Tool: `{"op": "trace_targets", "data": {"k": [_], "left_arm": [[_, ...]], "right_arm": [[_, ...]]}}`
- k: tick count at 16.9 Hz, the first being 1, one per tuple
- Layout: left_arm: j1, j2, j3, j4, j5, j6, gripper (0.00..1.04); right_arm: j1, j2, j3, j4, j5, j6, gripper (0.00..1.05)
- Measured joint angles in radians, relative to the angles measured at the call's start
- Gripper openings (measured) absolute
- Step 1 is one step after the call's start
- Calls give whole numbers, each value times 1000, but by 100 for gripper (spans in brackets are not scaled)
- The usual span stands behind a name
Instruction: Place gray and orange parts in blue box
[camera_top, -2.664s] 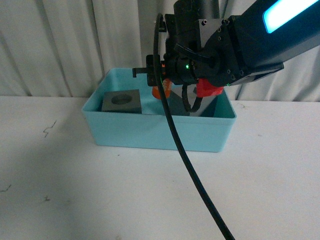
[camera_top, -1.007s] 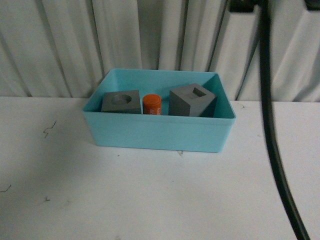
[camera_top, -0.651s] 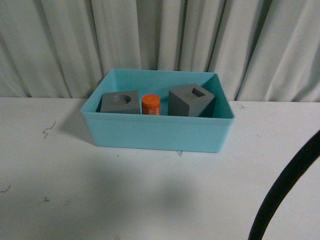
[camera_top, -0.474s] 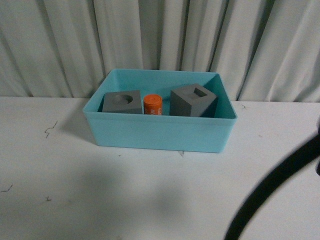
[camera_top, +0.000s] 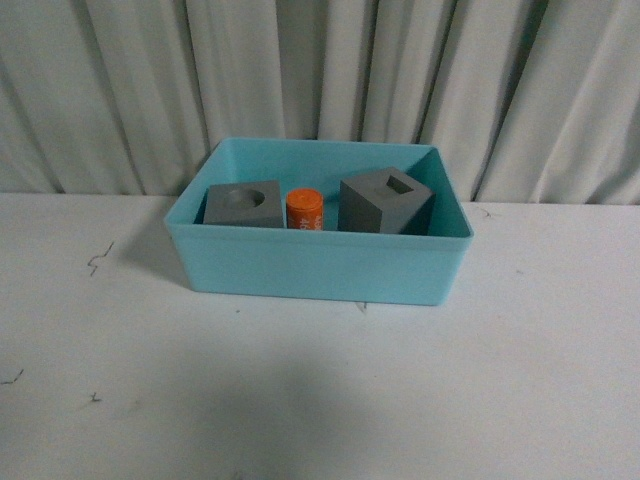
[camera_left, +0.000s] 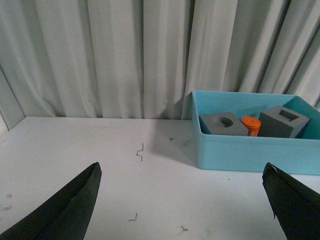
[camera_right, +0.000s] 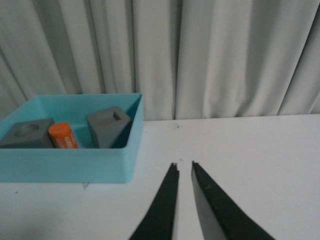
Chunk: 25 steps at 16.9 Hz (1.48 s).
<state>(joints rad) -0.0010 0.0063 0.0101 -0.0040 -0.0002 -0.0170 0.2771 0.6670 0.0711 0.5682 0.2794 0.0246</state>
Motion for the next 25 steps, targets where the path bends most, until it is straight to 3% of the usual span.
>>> {"op": "trace_targets", "data": {"k": [1, 3, 4, 7, 8, 12, 13, 15, 16, 17, 24, 25], "left_arm": [[0, 0, 0, 0, 0, 0, 98], [0, 0, 0, 0, 0, 0, 98], [0, 0, 0, 0, 0, 0, 98], [0, 0, 0, 0, 0, 0, 98], [0, 0, 0, 0, 0, 0, 98], [0, 0, 0, 0, -1, 0, 98], [0, 0, 0, 0, 0, 0, 98], [0, 0, 0, 1, 0, 0, 98], [0, 0, 0, 1, 0, 0, 98], [0, 0, 0, 1, 0, 0, 98], [0, 0, 0, 1, 0, 0, 98], [0, 0, 0, 1, 0, 0, 98]], "right_arm": [[-32, -43, -13, -26, -28, -5, 2], [-98, -153, -24, -96, -96, -17, 2], [-117, -159, -52, -48, -116, -18, 2], [-183, -267, -60, -161, -196, -19, 2], [-268, -301, -60, -198, -261, -19, 2], [-277, -403, -60, -298, -277, -19, 2], [-277, -662, -55, -558, -277, -19, 2], [-277, -664, -59, -571, -278, -20, 2], [-277, -664, -59, -572, -278, -22, 8], [-277, -664, -59, -572, -278, -22, 21], [-277, -664, -59, -572, -278, -22, 44], [-277, -664, -59, -572, -278, -22, 52]]}}
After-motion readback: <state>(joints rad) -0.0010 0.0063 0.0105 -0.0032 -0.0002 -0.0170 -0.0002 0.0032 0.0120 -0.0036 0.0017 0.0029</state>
